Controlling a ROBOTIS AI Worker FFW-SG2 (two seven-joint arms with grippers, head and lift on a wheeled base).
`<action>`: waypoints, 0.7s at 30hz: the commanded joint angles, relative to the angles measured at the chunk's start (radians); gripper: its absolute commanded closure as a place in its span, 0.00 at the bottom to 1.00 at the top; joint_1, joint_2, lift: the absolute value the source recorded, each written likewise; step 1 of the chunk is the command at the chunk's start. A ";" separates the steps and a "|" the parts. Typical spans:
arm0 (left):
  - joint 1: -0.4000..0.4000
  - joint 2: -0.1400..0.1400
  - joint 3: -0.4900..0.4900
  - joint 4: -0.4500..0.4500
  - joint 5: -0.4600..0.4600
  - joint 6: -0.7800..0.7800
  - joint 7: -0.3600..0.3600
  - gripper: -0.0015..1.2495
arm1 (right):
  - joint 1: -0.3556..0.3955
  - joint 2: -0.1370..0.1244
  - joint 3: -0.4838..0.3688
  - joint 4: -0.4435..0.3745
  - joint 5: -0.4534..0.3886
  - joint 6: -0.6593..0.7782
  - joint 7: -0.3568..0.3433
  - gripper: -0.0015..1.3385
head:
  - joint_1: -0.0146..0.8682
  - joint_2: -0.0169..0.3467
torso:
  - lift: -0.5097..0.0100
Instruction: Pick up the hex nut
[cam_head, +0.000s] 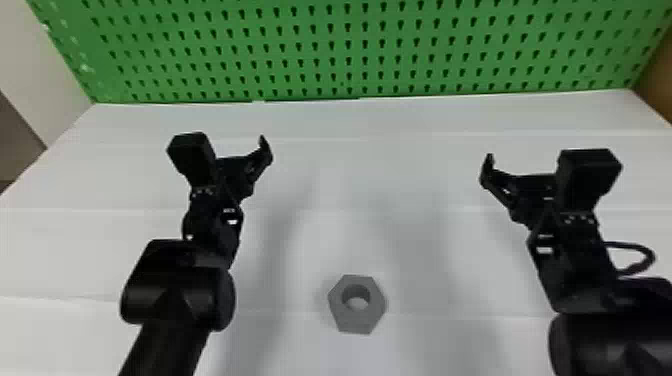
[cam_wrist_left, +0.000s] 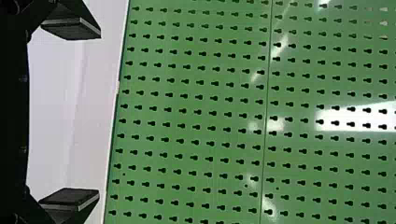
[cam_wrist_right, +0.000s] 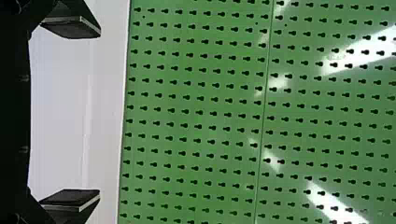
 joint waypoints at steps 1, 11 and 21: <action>0.001 0.000 0.000 0.000 0.000 0.000 0.000 0.07 | 0.003 0.000 0.001 -0.014 -0.002 0.002 0.000 0.07 | 0.91 0.47 | 0.83; 0.003 0.000 0.002 0.000 0.002 0.000 0.000 0.07 | 0.003 -0.017 0.021 -0.126 -0.003 0.126 0.000 0.07 | 0.91 0.47 | 0.83; 0.001 0.000 0.003 0.000 0.000 0.000 0.000 0.07 | -0.005 -0.043 0.050 -0.303 -0.033 0.365 0.000 0.07 | 0.91 0.47 | 0.83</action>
